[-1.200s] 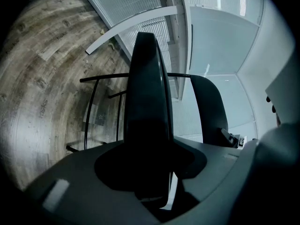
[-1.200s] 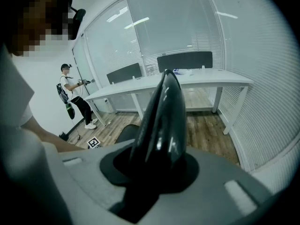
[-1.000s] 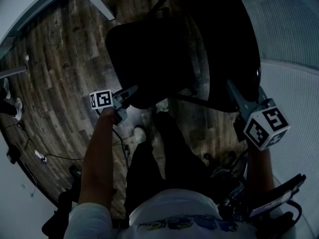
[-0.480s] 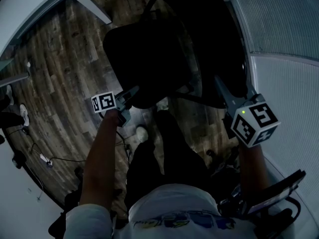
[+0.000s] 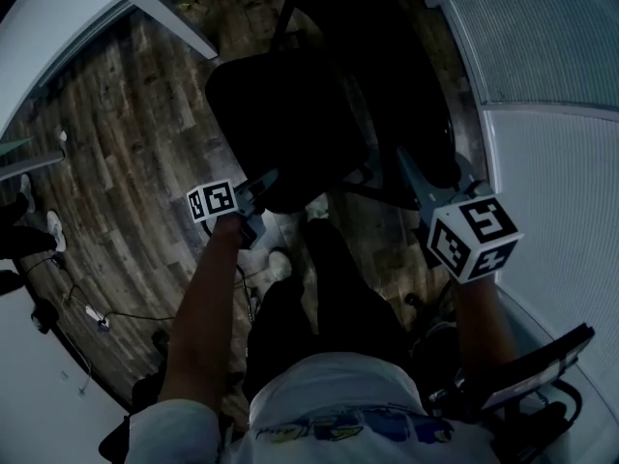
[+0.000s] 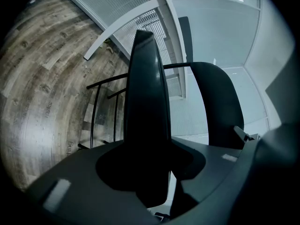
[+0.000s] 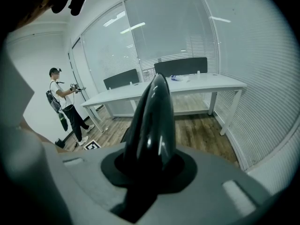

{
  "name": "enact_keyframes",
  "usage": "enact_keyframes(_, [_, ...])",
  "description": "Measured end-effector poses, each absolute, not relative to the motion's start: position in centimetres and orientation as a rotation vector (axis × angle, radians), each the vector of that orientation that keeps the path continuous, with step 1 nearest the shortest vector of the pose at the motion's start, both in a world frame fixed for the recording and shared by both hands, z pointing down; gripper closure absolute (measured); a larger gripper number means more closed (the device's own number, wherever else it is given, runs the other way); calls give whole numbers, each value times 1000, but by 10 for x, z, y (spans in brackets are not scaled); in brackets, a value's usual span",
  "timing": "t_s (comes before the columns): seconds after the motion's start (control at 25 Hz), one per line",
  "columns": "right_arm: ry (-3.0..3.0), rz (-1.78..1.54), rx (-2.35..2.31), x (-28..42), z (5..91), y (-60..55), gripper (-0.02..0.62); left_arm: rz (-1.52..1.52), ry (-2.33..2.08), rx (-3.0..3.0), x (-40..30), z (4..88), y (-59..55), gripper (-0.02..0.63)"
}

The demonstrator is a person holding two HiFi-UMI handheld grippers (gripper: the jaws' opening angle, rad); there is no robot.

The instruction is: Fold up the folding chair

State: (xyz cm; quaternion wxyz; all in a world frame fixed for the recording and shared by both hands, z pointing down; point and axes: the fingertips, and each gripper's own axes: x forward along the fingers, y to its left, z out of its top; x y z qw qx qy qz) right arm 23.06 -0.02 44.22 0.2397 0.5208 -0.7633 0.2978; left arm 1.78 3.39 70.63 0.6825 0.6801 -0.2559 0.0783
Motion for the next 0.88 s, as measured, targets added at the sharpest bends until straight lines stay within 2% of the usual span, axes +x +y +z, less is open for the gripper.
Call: enact_keyframes(0.88, [-2061,706,1420,178,415,20,523,242,-642,1488,61,651,40,443])
